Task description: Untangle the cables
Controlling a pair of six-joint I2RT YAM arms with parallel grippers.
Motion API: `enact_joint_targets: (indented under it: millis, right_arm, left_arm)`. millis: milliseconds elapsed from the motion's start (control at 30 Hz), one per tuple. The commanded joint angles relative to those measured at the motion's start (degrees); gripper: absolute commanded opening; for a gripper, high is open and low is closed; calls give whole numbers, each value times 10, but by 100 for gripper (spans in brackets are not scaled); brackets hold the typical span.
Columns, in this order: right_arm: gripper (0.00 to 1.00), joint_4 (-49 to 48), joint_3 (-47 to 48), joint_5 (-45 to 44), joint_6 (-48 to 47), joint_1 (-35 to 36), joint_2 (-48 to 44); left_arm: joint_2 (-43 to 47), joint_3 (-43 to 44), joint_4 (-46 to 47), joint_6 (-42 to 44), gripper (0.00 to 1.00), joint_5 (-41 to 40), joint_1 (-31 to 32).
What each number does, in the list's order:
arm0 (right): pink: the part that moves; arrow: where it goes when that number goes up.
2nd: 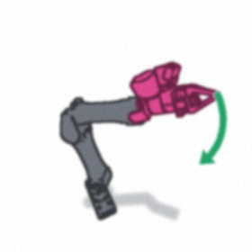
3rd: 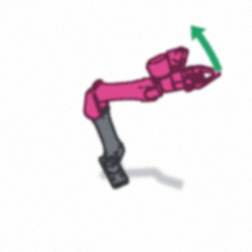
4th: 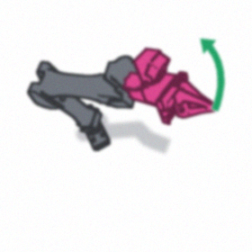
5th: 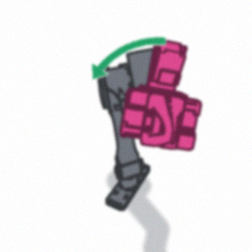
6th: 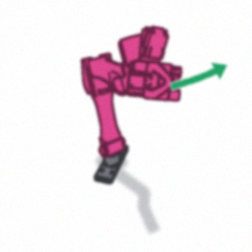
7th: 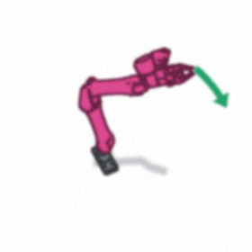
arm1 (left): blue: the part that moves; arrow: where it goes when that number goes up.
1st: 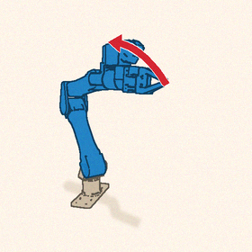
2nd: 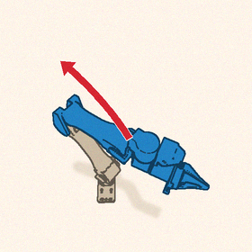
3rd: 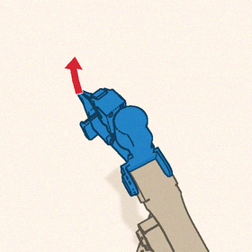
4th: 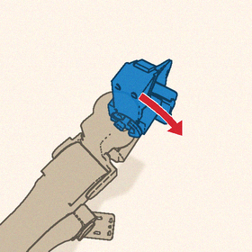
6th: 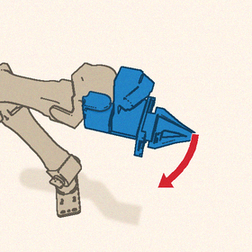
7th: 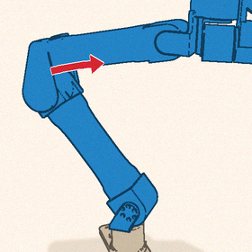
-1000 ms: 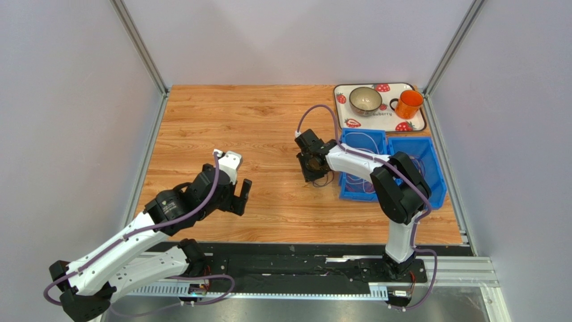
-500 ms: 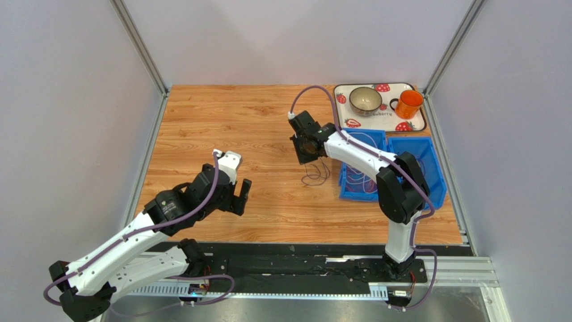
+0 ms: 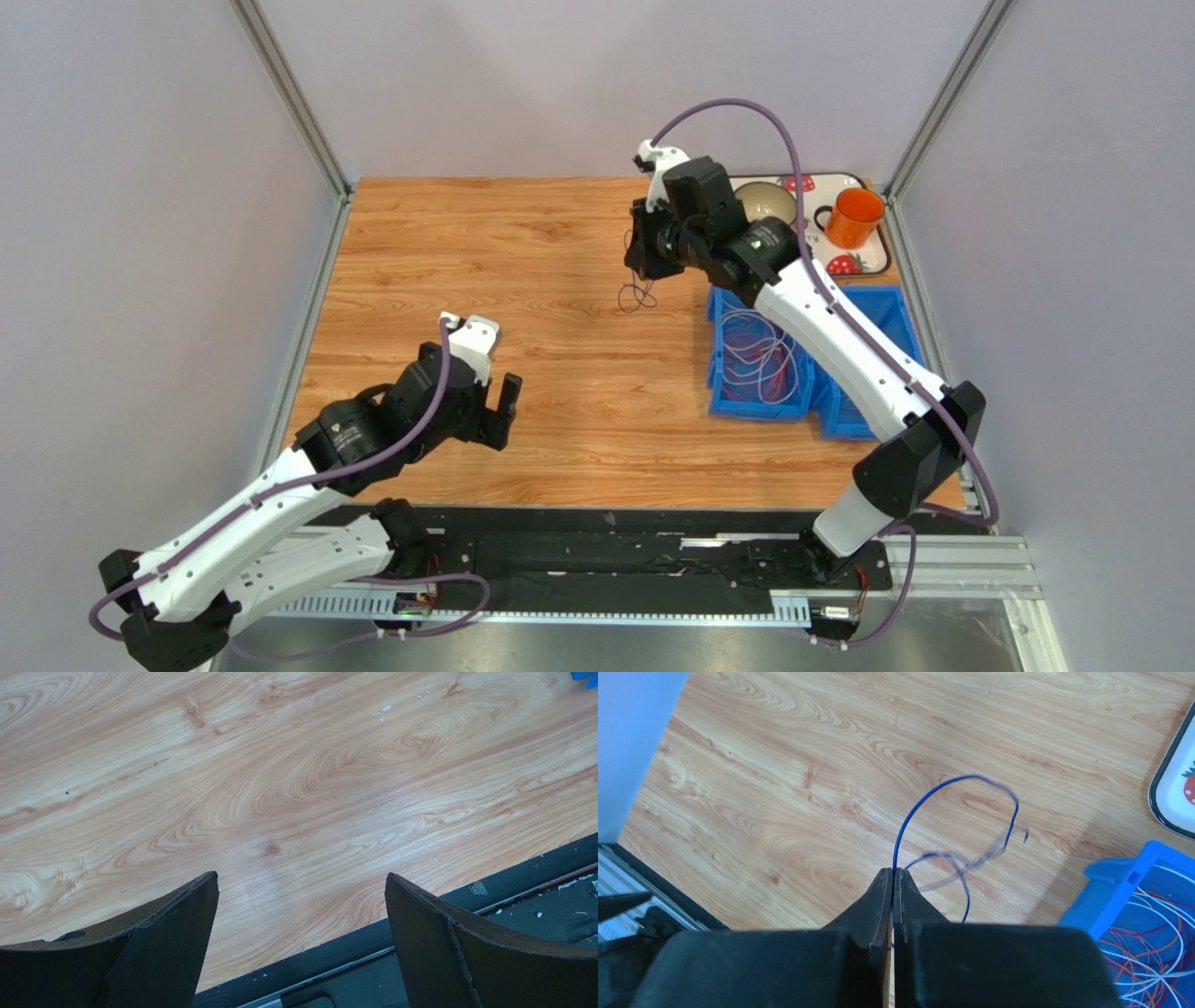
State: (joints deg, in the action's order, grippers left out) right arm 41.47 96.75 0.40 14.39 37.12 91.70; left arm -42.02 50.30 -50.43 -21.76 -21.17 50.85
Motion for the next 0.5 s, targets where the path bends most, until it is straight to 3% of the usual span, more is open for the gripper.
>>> enact_joint_targets:
  millis: [0,33,100,233,333,467]
  right_arm:
    - [0,40,6,56,26,-27,14]
    - [0,-58,-37,52,34,-28,-29]
    - [0,-158,-141,39,62,-28,-122]
    - [0,-13,-27,43,43,-30,-83]
    - [0,-44,-46,71,58,-28,-105]
    - [0,-58,-56,87,84,-28,-135]
  left_arm:
    - [11,12,1,-4,96,-7,-2]
    - [15,11,2,-4,96,-7,-2]
    - [15,11,2,-3,96,-5,-2]
    - [12,13,9,-4,95,8,-2]
    - [11,12,27,-21,94,34,-2]
    - [23,-28,215,-53,91,132,-2]
